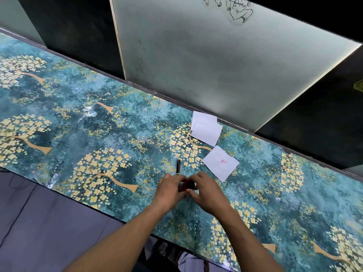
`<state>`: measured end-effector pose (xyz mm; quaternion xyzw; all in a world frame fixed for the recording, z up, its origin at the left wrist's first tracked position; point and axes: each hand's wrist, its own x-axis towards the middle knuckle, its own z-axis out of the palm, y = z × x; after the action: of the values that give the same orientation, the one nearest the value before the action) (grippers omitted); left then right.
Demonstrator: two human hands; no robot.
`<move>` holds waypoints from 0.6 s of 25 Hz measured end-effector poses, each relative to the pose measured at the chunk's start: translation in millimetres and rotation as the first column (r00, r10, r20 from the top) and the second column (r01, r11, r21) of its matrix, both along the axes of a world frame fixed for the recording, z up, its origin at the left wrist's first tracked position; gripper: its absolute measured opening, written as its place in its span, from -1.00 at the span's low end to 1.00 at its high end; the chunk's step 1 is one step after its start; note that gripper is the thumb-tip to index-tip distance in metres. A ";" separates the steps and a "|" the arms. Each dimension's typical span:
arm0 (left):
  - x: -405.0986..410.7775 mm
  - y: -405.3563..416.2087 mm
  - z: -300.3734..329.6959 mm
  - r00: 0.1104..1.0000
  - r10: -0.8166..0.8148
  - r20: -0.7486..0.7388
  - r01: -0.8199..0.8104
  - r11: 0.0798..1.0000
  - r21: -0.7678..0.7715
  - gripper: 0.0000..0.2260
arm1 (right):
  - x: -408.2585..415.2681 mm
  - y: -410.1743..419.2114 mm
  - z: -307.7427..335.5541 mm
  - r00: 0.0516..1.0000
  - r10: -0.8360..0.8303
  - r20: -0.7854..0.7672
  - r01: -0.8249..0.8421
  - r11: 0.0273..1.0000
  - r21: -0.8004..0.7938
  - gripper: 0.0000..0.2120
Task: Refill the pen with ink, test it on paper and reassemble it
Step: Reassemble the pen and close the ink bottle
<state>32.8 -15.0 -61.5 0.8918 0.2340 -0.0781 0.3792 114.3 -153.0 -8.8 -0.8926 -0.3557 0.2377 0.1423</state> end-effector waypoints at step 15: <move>0.3 1.3 -1.1 1.000 -0.011 -0.001 0.011 1.000 -0.006 -0.65 | 1.9 4.7 -8.0 0.990 -0.046 0.130 0.057 0.996 -0.076 -0.76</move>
<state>33.1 -13.7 -62.6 0.8920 0.2289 -0.0815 0.3812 116.2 -148.4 -16.8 -0.9199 -0.3312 0.1899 0.0898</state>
